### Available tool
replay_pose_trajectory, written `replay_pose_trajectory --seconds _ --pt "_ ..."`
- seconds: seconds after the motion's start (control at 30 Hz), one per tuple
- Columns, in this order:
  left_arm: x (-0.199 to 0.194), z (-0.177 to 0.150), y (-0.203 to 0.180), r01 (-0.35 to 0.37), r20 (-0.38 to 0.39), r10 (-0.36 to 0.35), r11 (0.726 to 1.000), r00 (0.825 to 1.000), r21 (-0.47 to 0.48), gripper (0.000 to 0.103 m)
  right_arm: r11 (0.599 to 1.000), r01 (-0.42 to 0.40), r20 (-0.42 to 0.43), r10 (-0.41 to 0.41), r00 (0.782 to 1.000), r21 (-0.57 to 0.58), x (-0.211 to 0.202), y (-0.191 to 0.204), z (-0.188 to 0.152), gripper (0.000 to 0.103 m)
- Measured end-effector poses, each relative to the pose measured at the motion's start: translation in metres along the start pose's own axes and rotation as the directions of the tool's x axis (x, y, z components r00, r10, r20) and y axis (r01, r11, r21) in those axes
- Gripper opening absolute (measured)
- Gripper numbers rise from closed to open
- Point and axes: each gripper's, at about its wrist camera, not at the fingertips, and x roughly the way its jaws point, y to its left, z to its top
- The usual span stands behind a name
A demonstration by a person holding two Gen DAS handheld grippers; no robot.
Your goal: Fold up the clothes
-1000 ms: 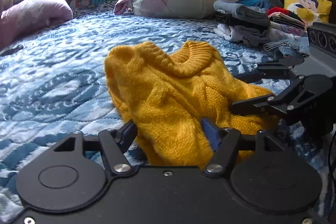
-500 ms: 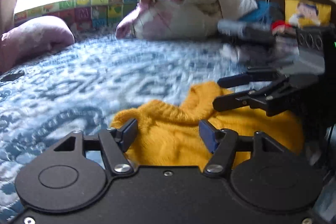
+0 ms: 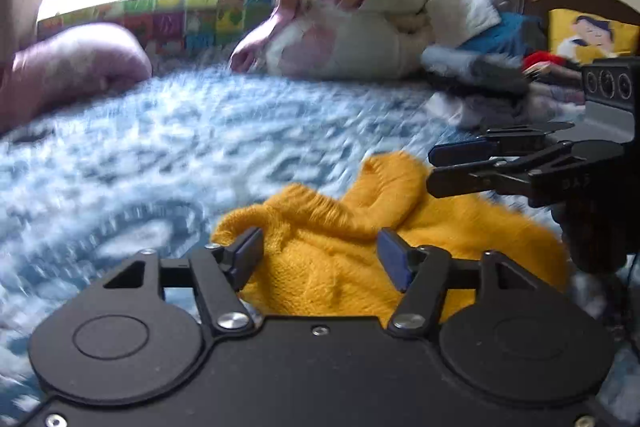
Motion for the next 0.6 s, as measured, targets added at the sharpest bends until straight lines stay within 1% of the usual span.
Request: replay_pose_trajectory --seconds 0.07,0.1,0.17,0.23,0.27,0.3,0.33,0.47,0.6 --pt "-0.019 0.005 -0.012 0.027 0.026 -0.028 0.999 0.999 0.037 0.059 0.998 -0.014 0.005 0.014 1.0 -0.059 -0.021 0.015 0.002 0.063" --pt "-0.023 0.004 -0.018 0.033 0.021 -0.034 0.998 0.999 0.053 0.059 0.996 -0.02 -0.002 0.02 1.0 -0.081 -0.028 0.022 0.0 0.063" --pt "-0.022 -0.006 -0.026 0.035 -0.021 -0.033 0.996 0.999 0.078 0.059 0.996 -0.015 -0.029 0.013 0.999 -0.088 -0.027 0.029 -0.007 0.063" --pt "-0.008 -0.022 -0.032 0.017 -0.091 -0.007 0.994 0.996 0.108 0.059 0.997 -0.004 -0.06 -0.001 0.998 -0.082 -0.021 0.034 -0.016 0.063" --pt "-0.002 -0.029 -0.032 0.016 -0.108 -0.004 0.994 0.994 0.11 0.059 0.997 -0.005 -0.085 -0.002 0.996 -0.083 -0.015 0.034 -0.022 0.064" --pt "0.001 -0.032 -0.031 0.021 -0.113 -0.01 0.995 0.994 0.093 0.059 0.996 -0.012 -0.117 0.002 0.993 -0.086 -0.008 0.034 -0.029 0.065" --pt "0.002 -0.032 -0.029 0.024 -0.115 -0.014 0.996 0.993 0.082 0.059 0.997 -0.017 -0.13 0.007 0.991 -0.078 -0.003 0.032 -0.034 0.066" --pt "0.006 -0.035 -0.027 0.033 -0.123 -0.023 0.996 0.992 0.079 0.06 0.998 -0.05 -0.148 0.047 0.988 -0.022 0.003 0.021 -0.035 0.067" --pt "0.004 -0.036 -0.031 0.015 -0.12 -0.005 0.997 0.993 0.082 0.06 0.999 -0.035 -0.147 0.029 0.989 -0.039 0.002 0.026 -0.037 0.068"
